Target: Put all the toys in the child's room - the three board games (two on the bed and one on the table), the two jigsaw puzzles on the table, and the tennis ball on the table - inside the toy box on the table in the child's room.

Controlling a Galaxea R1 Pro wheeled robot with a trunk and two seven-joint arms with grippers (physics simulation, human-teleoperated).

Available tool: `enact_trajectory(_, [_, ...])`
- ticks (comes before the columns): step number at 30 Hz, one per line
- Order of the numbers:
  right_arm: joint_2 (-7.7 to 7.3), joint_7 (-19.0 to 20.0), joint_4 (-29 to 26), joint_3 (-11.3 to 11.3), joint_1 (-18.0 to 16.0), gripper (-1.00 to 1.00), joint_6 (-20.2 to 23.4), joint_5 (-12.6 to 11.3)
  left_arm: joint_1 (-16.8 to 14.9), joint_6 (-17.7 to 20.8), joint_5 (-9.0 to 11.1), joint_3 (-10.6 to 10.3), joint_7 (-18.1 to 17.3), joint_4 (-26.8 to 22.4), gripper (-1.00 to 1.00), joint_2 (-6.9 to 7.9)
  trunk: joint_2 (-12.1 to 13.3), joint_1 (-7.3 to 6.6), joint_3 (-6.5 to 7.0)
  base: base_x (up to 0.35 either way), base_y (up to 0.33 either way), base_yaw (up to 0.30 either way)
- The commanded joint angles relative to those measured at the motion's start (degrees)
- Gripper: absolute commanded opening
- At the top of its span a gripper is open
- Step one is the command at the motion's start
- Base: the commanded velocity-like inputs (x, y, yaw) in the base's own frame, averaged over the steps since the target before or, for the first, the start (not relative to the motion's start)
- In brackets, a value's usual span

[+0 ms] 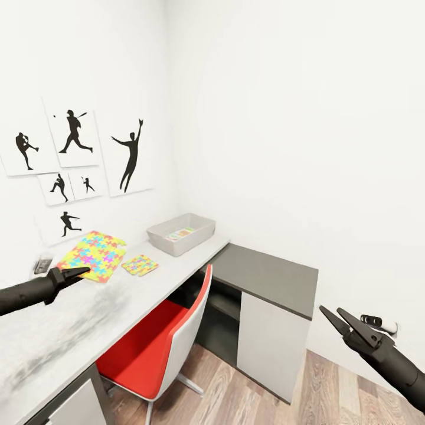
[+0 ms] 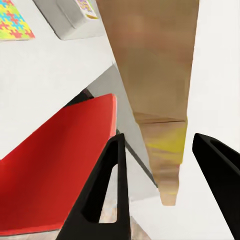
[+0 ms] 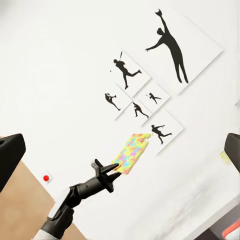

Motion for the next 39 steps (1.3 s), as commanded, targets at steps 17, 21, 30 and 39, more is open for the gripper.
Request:
enact_trajectory(17, [-0.06, -0.1, 0.1, 0.0, -0.1, 1.00, 0.3, -0.1, -14.1, -7.9, -38.1, -5.3, 7.4, 5.9, -1.00, -22.77, 6.8, -3.74, 3.99, 0.000, 0.000, -0.204])
enact_trajectory(21, [-0.09, -0.1, 0.1, 0.0, -0.1, 1.00, 0.3, -0.1, -20.6, -7.4, -40.8, -6.2, 8.7, 12.4, -1.00, -24.75, 8.4, -4.62, 4.83, 0.000, 0.000, -0.144])
enact_trajectory(30, [-0.10, 0.0, 0.3, -0.1, -0.1, 1.00, 0.3, -0.1, -30.0, -4.8, -42.3, -10.0, 8.7, 31.2, -1.00, -27.98, 12.0, -6.59, 6.49, 0.000, 0.000, -0.030])
enact_trajectory(39, [-0.22, 0.2, 0.4, -0.1, -0.1, 1.00, 0.3, -0.2, -33.1, -4.8, -41.8, -10.2, 0.6, 39.6, -1.00, -19.64, 15.6, -8.57, 8.11, 0.000, 0.000, -0.001])
